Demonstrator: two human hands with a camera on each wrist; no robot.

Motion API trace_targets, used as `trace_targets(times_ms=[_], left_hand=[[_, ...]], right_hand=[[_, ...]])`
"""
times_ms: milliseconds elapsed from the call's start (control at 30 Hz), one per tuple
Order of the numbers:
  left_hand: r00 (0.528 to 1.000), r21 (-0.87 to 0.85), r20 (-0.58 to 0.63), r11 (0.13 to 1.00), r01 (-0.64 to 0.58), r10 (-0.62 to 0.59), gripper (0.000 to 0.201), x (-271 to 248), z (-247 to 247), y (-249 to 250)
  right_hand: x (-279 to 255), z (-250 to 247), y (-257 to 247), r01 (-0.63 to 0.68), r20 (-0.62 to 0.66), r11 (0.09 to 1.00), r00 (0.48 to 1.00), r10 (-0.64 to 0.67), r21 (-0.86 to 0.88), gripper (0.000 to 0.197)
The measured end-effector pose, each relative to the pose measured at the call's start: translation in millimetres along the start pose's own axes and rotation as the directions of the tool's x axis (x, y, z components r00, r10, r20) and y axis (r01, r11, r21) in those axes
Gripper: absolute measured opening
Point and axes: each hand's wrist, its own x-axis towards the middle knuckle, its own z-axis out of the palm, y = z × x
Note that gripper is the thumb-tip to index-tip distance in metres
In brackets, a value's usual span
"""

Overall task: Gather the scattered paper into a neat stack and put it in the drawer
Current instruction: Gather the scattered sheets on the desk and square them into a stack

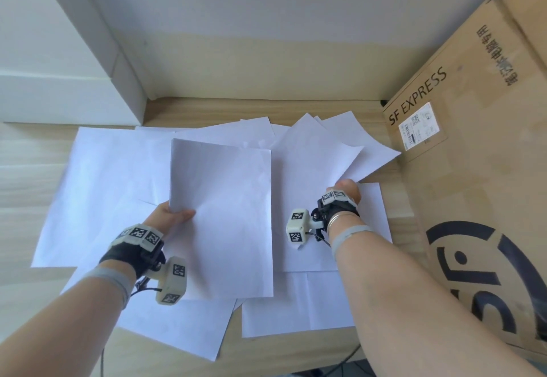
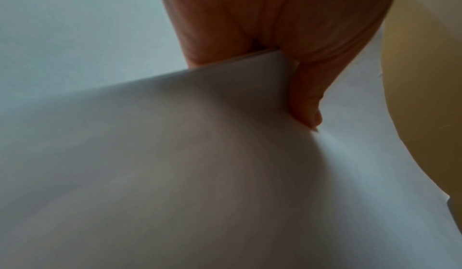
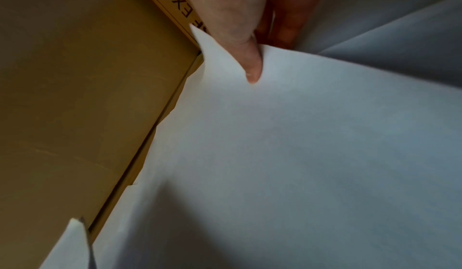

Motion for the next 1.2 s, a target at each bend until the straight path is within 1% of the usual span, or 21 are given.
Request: trace_targets(times_ms=[33, 67, 133, 167, 200, 233, 333, 367, 400, 433, 467, 533, 567, 633, 667, 767, 833, 967, 1133, 1200], left_hand=[[1.0, -0.002, 0.002, 1.0, 0.0, 0.0, 0.003, -0.6, -0.4, 0.5], [1.0, -0.005, 0.004, 1.0, -0.001, 0.001, 0.003, -0.8, -1.1, 1.0], [1.0, -0.011, 0.008, 1.0, -0.004, 0.004, 0.004, -1.6, -2.5, 2.3], [1.0, -0.011, 0.008, 1.0, -0.008, 0.008, 0.004, -2.5, -3.2, 3.0], [1.0, -0.009, 0.005, 1.0, -0.012, 0.012, 0.004, -3.1, -3.7, 3.6], [1.0, -0.007, -0.001, 1.0, -0.015, 0.015, 0.003, -4.3, -3.7, 4.2], [1.0, -0.004, -0.011, 1.0, -0.022, 0.022, 0.011, -10.7, -2.1, 6.1], [1.0, -0.003, -0.014, 1.0, -0.022, 0.022, 0.012, -12.3, -1.8, 6.2], [1.0, 0.0, -0.01, 1.0, -0.022, 0.022, 0.011, -13.1, -1.6, 6.1], [1.0, 0.001, -0.005, 1.0, -0.02, 0.02, 0.009, -13.9, -1.8, 5.5], [1.0, 0.007, -0.001, 1.0, -0.02, 0.02, 0.01, -14.1, -2.6, 4.8], [1.0, 0.009, 0.008, 1.0, -0.018, 0.018, 0.01, -13.3, -4.3, 2.4], [1.0, 0.005, 0.011, 1.0, -0.017, 0.017, 0.009, -13.2, -5.0, 0.9], [1.0, 0.003, 0.009, 1.0, -0.013, 0.013, 0.006, -13.6, -6.2, -2.5], [1.0, 0.001, 0.009, 1.0, -0.008, 0.008, 0.007, -13.8, -6.8, -4.5], [1.0, 0.008, 0.013, 1.0, 0.003, -0.003, 0.01, -15.9, -8.2, -10.4], [1.0, 0.019, 0.008, 1.0, 0.004, -0.004, 0.008, -17.3, -8.9, -14.1], [1.0, 0.03, -0.002, 0.999, 0.019, -0.019, 0.008, -18.7, -10.7, -22.3], [1.0, 0.024, -0.003, 1.0, 0.009, -0.009, 0.008, -21.0, -6.8, -25.8], [1.0, 0.022, -0.002, 1.0, 0.003, -0.003, 0.008, -22.8, -4.4, -24.3]], right_hand=[[-3.8, -0.2, 0.8, -0.002, -0.026, 0.992, 1.0, -0.001, -0.127, 0.008], [-3.8, -2.6, 2.5, 0.002, -0.1, 0.977, 0.995, -0.024, -0.213, 0.012], [-6.9, -8.6, 6.3, 0.073, -0.125, 0.957, 0.986, -0.111, -0.279, 0.02], [-7.9, -10.8, 7.1, 0.109, -0.113, 0.954, 0.983, -0.145, -0.279, 0.023], [-8.4, -13.1, 7.0, 0.118, -0.096, 0.952, 0.984, -0.151, -0.281, 0.027], [-8.3, -16.4, 7.0, 0.118, -0.08, 0.951, 0.986, -0.146, -0.284, 0.034], [-14.5, -27.6, 6.9, 0.119, -0.002, 0.933, 0.992, -0.128, -0.339, 0.073], [-16.7, -29.0, 7.1, 0.107, 0.031, 0.918, 0.994, -0.103, -0.383, 0.079], [-18.9, -29.4, 7.6, 0.094, 0.077, 0.898, 0.995, -0.068, -0.431, 0.078], [-21.2, -29.4, 9.1, 0.09, 0.114, 0.87, 0.993, -0.04, -0.485, 0.071], [-24.0, -28.6, 10.4, 0.096, 0.14, 0.834, 0.99, -0.023, -0.543, 0.06], [-30.0, -25.6, 14.2, 0.103, 0.141, 0.759, 0.99, -0.015, -0.642, 0.042], [-32.0, -22.8, 17.1, 0.102, 0.13, 0.735, 0.991, -0.018, -0.67, 0.039], [-34.2, -15.9, 24.7, 0.107, 0.124, 0.725, 0.992, -0.03, -0.68, 0.039], [-35.5, -12.4, 27.4, 0.109, 0.12, 0.728, 0.992, -0.037, -0.677, 0.042], [-40.5, -5.7, 37.1, 0.074, 0.075, 0.75, 0.997, -0.032, -0.658, 0.063], [-42.8, -3.3, 42.6, 0.058, 0.05, 0.755, 0.998, -0.033, -0.653, 0.069], [-45.8, -1.5, 42.6, 0.036, 0.027, 0.759, 0.999, -0.024, -0.65, 0.067], [-50.3, -5.6, 39.3, 0.082, 0.125, 0.832, 0.992, -0.015, -0.549, 0.063], [-51.5, -9.7, 42.6, 0.079, 0.14, 0.845, 0.99, -0.004, -0.529, 0.067]])
